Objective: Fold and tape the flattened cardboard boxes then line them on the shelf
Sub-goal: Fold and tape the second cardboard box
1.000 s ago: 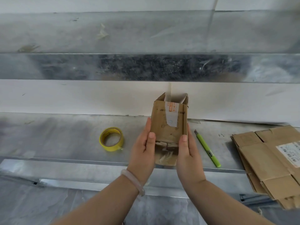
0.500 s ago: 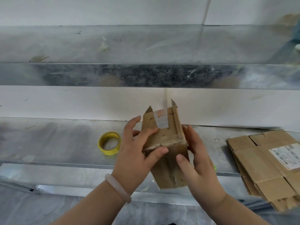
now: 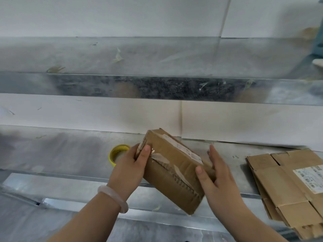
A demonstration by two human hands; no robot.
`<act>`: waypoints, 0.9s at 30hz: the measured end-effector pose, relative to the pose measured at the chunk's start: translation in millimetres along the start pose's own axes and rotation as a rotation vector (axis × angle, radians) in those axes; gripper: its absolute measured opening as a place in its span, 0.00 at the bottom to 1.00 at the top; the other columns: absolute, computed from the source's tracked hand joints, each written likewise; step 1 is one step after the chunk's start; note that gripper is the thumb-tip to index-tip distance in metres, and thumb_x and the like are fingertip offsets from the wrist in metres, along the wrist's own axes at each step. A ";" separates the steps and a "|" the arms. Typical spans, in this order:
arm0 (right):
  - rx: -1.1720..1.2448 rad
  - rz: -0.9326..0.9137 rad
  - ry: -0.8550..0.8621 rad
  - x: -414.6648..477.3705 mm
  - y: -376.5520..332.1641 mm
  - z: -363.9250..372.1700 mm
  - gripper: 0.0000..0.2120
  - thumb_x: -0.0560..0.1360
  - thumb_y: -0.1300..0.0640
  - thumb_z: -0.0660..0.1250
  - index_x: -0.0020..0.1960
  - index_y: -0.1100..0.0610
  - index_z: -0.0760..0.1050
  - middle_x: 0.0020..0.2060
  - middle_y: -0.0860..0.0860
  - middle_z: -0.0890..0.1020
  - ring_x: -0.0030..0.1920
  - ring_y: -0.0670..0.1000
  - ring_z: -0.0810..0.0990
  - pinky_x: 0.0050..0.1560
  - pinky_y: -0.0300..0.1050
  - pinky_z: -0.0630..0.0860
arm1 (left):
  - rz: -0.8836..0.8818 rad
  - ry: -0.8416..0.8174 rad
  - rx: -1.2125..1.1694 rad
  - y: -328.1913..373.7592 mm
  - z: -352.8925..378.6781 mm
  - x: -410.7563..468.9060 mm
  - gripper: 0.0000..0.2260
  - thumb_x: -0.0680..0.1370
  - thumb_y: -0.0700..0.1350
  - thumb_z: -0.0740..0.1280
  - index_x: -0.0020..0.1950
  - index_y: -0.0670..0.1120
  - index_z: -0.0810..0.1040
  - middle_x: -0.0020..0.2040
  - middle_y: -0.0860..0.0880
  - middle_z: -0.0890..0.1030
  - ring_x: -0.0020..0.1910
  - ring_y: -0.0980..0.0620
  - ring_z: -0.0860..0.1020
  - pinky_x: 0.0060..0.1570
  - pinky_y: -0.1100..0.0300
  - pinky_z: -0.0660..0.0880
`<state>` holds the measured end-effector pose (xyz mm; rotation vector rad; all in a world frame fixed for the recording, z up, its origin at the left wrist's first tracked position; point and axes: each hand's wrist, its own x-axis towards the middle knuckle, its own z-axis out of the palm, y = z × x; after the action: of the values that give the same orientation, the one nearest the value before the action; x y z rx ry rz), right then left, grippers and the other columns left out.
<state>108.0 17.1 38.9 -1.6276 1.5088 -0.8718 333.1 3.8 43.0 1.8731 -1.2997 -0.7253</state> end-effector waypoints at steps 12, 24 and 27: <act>0.170 0.213 0.050 39.8 -1.2 11.6 0.21 0.75 0.37 0.61 0.67 0.40 0.67 0.66 0.43 0.69 0.62 0.44 0.71 0.66 0.50 0.69 | -0.185 -0.109 -0.041 -14.7 3.2 3.5 0.14 0.81 0.58 0.53 0.47 0.54 0.74 0.43 0.56 0.76 0.46 0.56 0.75 0.49 0.54 0.72; 0.047 0.288 -0.057 63.0 -4.1 19.9 0.20 0.82 0.45 0.56 0.74 0.44 0.63 0.59 0.44 0.75 0.56 0.47 0.72 0.56 0.43 0.68 | -0.104 -0.170 -0.102 -34.2 17.0 21.9 0.27 0.79 0.59 0.58 0.76 0.57 0.55 0.64 0.55 0.72 0.65 0.53 0.70 0.67 0.54 0.66; -0.032 0.295 -0.056 68.3 -2.7 21.2 0.21 0.81 0.45 0.58 0.73 0.47 0.64 0.61 0.47 0.77 0.55 0.48 0.74 0.56 0.44 0.70 | -0.093 -0.109 -0.096 -32.9 24.8 29.5 0.25 0.78 0.60 0.59 0.73 0.52 0.62 0.66 0.50 0.71 0.65 0.49 0.71 0.67 0.49 0.67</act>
<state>133.0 -49.4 30.5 -1.3921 1.6769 -0.6375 340.8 -22.9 0.7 1.8476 -1.2284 -0.9337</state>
